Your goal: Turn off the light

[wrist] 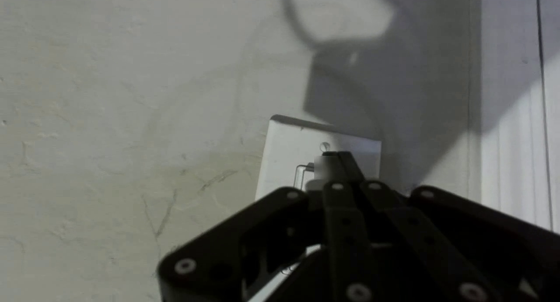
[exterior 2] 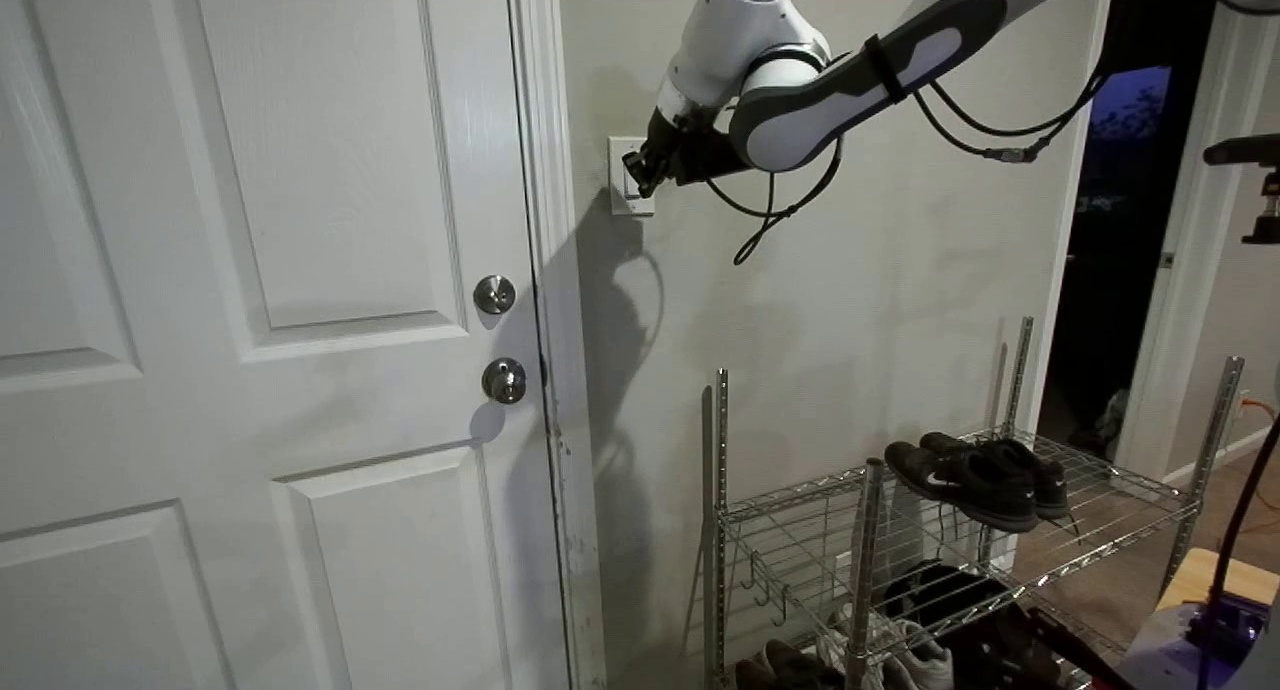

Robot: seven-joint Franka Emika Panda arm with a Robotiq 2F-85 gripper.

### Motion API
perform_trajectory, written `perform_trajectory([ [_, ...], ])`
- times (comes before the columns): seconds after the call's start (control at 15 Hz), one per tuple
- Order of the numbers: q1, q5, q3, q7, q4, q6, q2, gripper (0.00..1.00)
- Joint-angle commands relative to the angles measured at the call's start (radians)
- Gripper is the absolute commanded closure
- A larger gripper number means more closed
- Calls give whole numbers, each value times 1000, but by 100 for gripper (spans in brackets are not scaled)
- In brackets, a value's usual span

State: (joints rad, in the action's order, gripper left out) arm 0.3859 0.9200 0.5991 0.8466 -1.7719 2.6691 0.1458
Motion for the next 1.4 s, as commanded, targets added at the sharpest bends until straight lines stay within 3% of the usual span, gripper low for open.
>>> perform_trajectory([
  [0.0, -21, 60, -10, 51, 49, -28, 40, 99],
  [0.6, -61, 124, -45, 59, 153, -67, 134, 99],
  [0.87, -74, 126, -47, 78, 147, -96, 124, 99],
  [0.93, -233, 25, -237, 37, 123, -76, 84, 99],
  [1.07, -301, -29, -318, 37, 89, -89, 58, 99],
  [1.13, -222, -11, -227, 56, 78, -106, 59, 99],
  [1.2, -240, -34, -249, 49, 44, -99, 34, 99],
  [1.27, -346, -91, -370, 24, 23, -78, 13, 99],
  [1.33, -355, -115, -382, 25, -7, -70, -9, 99],
])
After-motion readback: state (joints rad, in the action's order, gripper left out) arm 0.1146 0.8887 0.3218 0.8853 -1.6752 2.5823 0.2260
